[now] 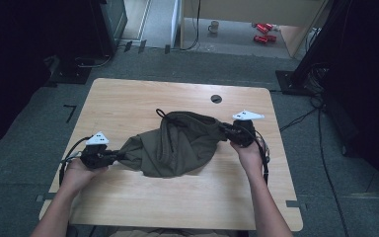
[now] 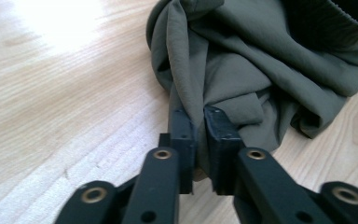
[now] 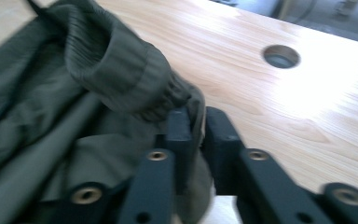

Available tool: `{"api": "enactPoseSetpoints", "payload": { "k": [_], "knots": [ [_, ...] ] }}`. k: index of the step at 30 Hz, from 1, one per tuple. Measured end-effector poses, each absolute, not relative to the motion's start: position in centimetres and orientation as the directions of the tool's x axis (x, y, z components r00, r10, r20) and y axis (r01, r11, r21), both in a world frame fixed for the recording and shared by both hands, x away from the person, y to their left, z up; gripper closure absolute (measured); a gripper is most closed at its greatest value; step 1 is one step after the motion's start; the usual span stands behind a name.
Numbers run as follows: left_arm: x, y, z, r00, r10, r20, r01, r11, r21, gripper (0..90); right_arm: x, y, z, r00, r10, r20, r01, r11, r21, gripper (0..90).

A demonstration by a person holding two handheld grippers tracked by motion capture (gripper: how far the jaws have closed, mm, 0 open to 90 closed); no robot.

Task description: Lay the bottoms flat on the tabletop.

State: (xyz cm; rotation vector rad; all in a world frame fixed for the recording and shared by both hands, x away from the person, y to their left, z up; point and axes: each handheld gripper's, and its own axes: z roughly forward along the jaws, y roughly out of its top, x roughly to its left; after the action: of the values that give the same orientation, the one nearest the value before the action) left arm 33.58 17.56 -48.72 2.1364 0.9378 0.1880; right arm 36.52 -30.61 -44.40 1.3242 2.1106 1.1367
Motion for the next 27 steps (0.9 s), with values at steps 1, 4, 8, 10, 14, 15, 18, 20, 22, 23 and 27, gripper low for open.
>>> {"api": "enactPoseSetpoints", "payload": {
  "k": [1, 4, 8, 10, 14, 15, 18, 20, 22, 23, 27],
  "knots": [
    [33.6, 17.6, -48.6, 0.711, 0.685, -0.161, 0.561, -0.414, 0.716, 75.5, 36.7, -30.9, -44.6, -0.459, 0.884, 0.088, 0.555, 0.208, 0.805, 72.2],
    [33.5, 17.9, -48.2, 0.697, 0.695, -0.176, 0.562, -0.376, 0.737, 67.4, 36.8, -31.7, -44.8, -0.433, 0.895, 0.106, 0.548, 0.168, 0.819, 61.0],
    [33.4, 17.9, -47.3, 0.689, 0.7, -0.186, 0.548, -0.335, 0.766, 62.3, 36.2, -31.9, -44.9, -0.425, 0.898, 0.118, 0.535, 0.144, 0.832, 58.2],
    [33.3, 17.5, -46.9, 0.694, 0.697, -0.183, 0.544, -0.34, 0.767, 59.8, 35.8, -31.8, -44.9, -0.435, 0.893, 0.12, 0.539, 0.151, 0.829, 59.8],
    [33.0, 15.9, -46.4, 0.72, 0.672, -0.175, 0.529, -0.367, 0.766, 55.1, 34.9, -31.4, -45.0, -0.455, 0.881, 0.13, 0.54, 0.156, 0.827, 59.5],
    [33.0, 15.4, -46.4, 0.725, 0.667, -0.171, 0.525, -0.375, 0.764, 54.3, 34.7, -31.3, -45.1, -0.462, 0.876, 0.139, 0.542, 0.155, 0.826, 59.5],
    [33.0, 14.4, -46.4, 0.737, 0.655, -0.165, 0.52, -0.395, 0.757, 51.9, 34.1, -31.0, -45.3, -0.48, 0.865, 0.144, 0.547, 0.166, 0.821, 59.7],
    [33.0, 13.7, -46.4, 0.745, 0.645, -0.168, 0.521, -0.405, 0.751, 51.4, 33.6, -30.7, -45.5, -0.494, 0.858, 0.141, 0.541, 0.177, 0.822, 60.5],
    [33.0, 13.1, -46.4, 0.748, 0.639, -0.18, 0.527, -0.405, 0.747, 49.7, 33.1, -30.5, -45.7, -0.508, 0.85, 0.138, 0.54, 0.189, 0.82, 62.3],
    [33.0, 12.7, -46.4, 0.75, 0.636, -0.183, 0.527, -0.406, 0.746, 49.2, 32.9, -30.4, -45.8, -0.512, 0.848, 0.135, 0.537, 0.194, 0.821, 63.4],
    [33.0, 11.6, -46.2, 0.76, 0.622, -0.19, 0.523, -0.411, 0.746, 47.1, 32.4, -30.2, -46.0, -0.519, 0.844, 0.137, 0.537, 0.197, 0.82, 66.2]
  ]
}}
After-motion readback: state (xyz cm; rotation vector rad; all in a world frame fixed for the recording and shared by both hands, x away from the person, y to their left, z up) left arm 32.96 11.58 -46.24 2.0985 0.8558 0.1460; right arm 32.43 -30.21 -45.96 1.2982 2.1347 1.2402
